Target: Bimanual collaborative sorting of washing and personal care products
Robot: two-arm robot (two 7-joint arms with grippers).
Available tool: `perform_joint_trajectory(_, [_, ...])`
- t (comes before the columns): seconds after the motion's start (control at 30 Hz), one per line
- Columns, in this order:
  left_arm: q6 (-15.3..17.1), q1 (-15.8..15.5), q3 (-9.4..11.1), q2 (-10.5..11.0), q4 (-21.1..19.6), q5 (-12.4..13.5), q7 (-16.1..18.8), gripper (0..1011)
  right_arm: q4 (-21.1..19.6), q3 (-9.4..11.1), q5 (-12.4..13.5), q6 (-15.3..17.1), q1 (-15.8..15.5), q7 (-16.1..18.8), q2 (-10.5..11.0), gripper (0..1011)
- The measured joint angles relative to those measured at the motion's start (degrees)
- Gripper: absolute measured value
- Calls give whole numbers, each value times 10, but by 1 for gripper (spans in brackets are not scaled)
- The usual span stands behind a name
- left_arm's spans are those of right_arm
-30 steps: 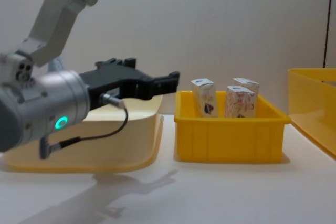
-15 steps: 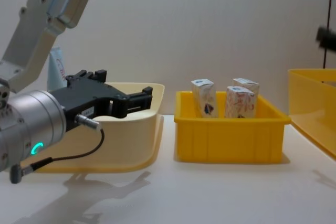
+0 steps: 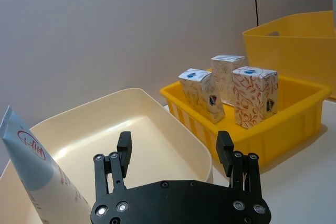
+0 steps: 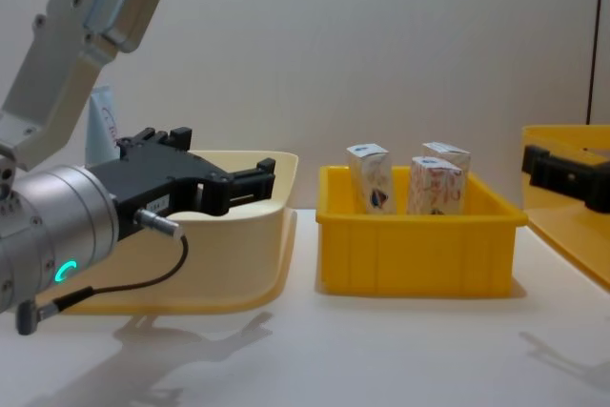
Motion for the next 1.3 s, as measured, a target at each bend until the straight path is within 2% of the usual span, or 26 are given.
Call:
perform_joint_trajectory(0.77, [0, 0, 0, 0, 0, 0, 0, 1003, 4, -1, 2, 10, 5, 0, -5, 1001])
perform_joint_trajectory(1.03, [0, 0, 0, 0, 0, 0, 0, 1003, 26, -5, 3, 23, 33, 4, -18, 1001])
perform_joint_trajectory(1.3, [0, 0, 0, 0, 0, 0, 0, 1003, 64, -14, 2, 40, 76, 12, -33, 1001])
